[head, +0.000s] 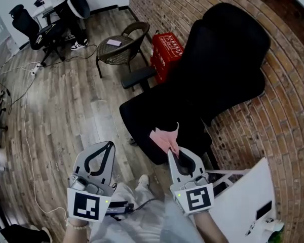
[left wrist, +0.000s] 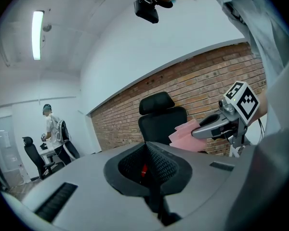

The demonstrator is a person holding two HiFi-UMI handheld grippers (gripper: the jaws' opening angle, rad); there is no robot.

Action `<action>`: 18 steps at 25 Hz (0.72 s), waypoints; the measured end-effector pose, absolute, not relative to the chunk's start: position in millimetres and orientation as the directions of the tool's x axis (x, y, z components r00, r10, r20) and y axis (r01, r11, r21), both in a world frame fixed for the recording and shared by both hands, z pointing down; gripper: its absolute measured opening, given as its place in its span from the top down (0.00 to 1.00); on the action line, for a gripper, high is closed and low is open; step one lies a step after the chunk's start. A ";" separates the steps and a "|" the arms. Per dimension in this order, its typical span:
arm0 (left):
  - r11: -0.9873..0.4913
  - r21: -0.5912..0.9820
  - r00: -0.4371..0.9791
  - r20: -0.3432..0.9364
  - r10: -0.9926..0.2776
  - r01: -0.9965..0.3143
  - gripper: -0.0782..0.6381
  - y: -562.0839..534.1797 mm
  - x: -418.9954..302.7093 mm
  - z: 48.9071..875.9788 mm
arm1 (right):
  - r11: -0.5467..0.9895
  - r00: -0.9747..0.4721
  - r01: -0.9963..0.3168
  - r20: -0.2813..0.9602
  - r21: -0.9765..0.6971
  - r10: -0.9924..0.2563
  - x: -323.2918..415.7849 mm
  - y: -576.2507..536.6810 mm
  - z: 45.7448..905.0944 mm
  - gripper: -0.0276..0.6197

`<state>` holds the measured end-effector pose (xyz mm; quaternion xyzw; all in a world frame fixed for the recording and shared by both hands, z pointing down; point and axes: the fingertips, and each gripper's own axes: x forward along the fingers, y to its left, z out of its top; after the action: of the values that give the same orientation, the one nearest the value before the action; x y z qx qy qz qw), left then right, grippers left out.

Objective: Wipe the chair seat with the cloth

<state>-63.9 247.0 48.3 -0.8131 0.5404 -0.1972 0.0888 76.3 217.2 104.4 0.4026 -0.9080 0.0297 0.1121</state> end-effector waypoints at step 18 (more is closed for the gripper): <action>-0.573 -0.356 0.514 0.255 -0.819 -0.738 0.87 113.0 -23.1 95.1 | 0.519 -0.495 -0.855 0.259 0.025 -0.829 109.4 116.9 154.8 0.87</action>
<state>-23.1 113.0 95.1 -0.8640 0.4506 -0.2004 0.1016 109.4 116.9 154.8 0.4877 -0.8630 0.0534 0.1201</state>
